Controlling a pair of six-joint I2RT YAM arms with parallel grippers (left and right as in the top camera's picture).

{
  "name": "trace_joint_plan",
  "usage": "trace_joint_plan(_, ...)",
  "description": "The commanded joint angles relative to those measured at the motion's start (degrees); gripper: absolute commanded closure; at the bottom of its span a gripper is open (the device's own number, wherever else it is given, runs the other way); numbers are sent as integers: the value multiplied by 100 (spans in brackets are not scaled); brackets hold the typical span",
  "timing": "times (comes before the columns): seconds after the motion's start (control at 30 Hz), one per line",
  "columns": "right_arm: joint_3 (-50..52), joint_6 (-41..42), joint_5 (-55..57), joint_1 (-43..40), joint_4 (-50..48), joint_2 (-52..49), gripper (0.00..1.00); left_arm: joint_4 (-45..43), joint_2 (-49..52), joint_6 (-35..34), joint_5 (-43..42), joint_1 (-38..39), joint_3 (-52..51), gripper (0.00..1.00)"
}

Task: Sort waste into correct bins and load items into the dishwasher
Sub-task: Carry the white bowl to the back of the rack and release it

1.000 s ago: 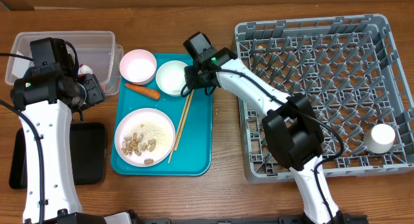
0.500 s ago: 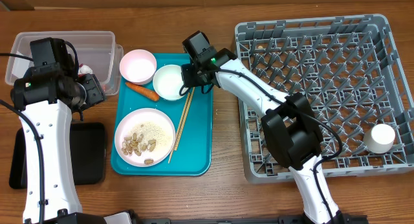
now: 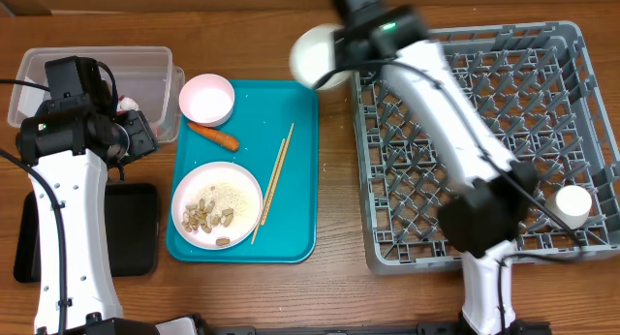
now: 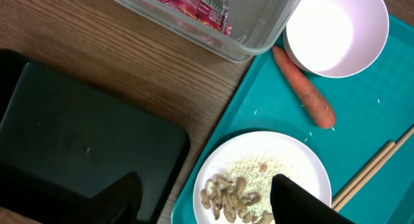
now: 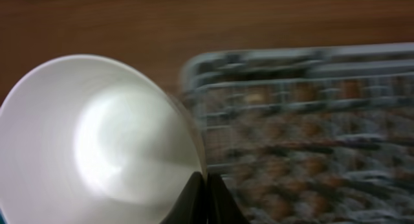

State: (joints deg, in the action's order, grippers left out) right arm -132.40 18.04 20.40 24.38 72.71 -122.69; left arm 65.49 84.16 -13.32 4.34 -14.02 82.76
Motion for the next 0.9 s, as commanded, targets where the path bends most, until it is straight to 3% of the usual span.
trace_joint_plan(0.0,-170,319,3165,-452,595,446,96,-63,-87,46,9,-22,33,34)
trace_joint_plan(0.1,2,1749,4977,-901,1421,428,96,-109,-87,39,7,-20,33,34)
trace_joint_plan(0.17,238,2992,5353,-1364,1987,415,96,-120,-87,2,9,-20,33,34)
trace_joint_plan(0.2,433,3185,5368,-1602,2024,409,96,-125,-87,2,7,-20,33,34)
trace_joint_plan(0.4,1939,3051,5897,-2693,1154,398,96,-122,-87,2,-186,-20,33,34)
trace_joint_plan(0.47,2522,2387,5440,-2863,293,396,96,-125,-87,0,-251,-20,33,34)
trace_joint_plan(0.67,3405,2002,4588,-2378,-894,396,96,-101,-87,0,-295,-20,33,35)
trace_joint_plan(0.87,3464,1937,4030,-1725,-1067,396,96,-101,-87,2,-385,-22,33,35)
